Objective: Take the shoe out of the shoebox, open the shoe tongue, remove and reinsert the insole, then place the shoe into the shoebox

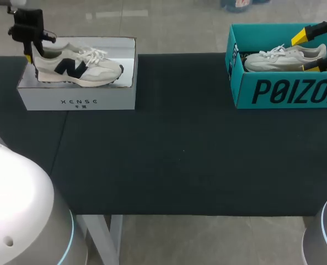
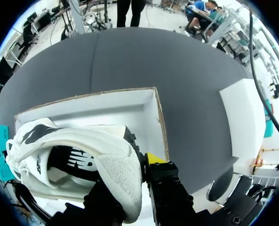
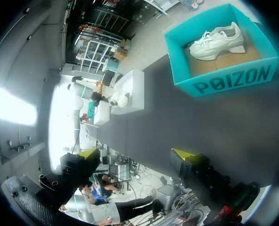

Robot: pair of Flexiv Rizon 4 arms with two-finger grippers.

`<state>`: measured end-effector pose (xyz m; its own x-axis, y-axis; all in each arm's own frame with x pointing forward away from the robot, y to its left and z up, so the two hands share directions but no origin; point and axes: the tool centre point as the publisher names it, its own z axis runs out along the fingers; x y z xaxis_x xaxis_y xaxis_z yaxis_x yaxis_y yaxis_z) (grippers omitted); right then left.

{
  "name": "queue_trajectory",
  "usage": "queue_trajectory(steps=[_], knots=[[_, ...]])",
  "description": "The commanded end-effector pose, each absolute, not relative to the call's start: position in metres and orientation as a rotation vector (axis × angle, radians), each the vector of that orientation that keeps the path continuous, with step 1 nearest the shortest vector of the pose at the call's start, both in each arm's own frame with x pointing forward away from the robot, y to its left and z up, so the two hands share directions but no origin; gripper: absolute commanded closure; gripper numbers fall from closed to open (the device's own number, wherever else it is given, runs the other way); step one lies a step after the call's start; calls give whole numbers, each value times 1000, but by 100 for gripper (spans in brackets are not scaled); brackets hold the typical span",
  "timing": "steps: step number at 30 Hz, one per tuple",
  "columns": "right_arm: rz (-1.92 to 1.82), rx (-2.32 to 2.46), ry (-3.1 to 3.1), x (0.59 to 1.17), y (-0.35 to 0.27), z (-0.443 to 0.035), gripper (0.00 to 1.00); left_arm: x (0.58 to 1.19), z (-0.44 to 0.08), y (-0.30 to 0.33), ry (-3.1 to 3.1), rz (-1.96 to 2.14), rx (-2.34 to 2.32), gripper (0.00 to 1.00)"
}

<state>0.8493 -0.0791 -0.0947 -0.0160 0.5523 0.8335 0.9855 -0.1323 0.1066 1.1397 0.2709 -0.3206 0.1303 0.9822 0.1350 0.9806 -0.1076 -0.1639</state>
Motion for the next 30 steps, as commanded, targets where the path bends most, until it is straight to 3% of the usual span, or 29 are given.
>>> queue_trajectory(steps=[1, 30], knots=[[-1041, -1731, -1603, 850, -79, -95, 0, 1142, -325, 271, -1944, -3, -2170, 100], [-1041, -1731, -1603, 850, -79, -95, 0, 1120, -375, 260, -1935, 51, -2071, 100]])
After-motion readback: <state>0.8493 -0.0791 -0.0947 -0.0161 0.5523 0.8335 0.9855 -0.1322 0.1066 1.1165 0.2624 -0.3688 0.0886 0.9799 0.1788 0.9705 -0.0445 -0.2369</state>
